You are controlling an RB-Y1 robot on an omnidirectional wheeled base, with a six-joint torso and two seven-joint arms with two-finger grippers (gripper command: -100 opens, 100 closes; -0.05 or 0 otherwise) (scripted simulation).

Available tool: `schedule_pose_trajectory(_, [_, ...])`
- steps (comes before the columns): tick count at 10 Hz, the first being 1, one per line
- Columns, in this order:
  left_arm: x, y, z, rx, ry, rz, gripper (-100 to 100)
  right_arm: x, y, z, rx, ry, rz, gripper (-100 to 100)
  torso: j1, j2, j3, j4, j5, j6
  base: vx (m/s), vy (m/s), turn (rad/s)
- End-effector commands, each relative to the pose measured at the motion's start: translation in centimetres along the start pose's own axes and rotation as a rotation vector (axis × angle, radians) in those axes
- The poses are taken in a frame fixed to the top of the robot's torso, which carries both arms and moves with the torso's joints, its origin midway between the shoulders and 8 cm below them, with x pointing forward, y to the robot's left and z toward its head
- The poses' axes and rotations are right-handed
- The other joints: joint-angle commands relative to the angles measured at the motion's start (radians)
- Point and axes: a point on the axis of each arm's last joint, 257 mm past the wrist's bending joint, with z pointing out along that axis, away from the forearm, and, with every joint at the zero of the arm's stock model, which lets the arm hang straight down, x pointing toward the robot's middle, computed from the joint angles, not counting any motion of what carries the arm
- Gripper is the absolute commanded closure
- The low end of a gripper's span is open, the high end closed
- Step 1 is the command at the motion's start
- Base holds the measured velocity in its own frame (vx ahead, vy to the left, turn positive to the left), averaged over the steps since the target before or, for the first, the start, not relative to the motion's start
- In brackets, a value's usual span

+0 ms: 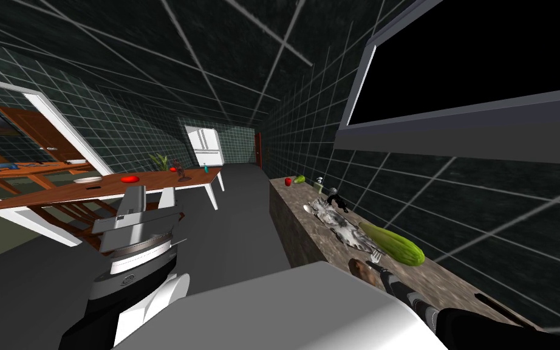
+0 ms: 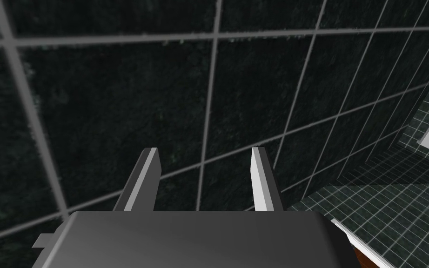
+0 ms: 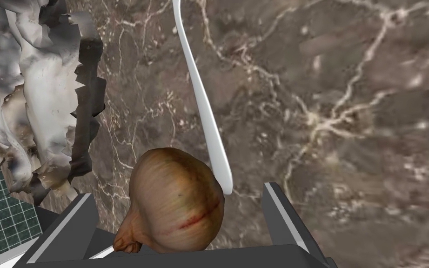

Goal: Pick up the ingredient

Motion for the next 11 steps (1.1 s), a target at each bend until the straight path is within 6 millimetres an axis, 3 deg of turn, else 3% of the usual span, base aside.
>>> schedule_pose_trajectory(1, [0.0, 0.0, 0.0, 0.0, 0.0, 0.0, 0, 0.0, -0.1, 0.0, 0.004, -0.001, -0.003, -100, 0.0, 0.0, 0.0, 0.0, 0.0, 0.0, 0.0, 0.0, 0.0])
schedule_pose_trajectory(3, [0.0, 0.0, 0.0, 0.0, 0.0, 0.0, 0, 0.4, 0.9, -0.1, -0.016, -0.005, -0.007, -100, 0.0, 0.0, 0.0, 0.0, 0.0, 0.0, 0.008, 0.01, 0.016])
schedule_pose_trajectory(11, [0.0, 0.0, 0.0, 0.0, 0.0, 0.0, 0, 0.8, 1.1, -0.2, -0.009, -0.012, -0.002, -100, 0.0, 0.0, 0.0, 0.0, 0.0, 0.0, 0.009, 0.011, 0.007])
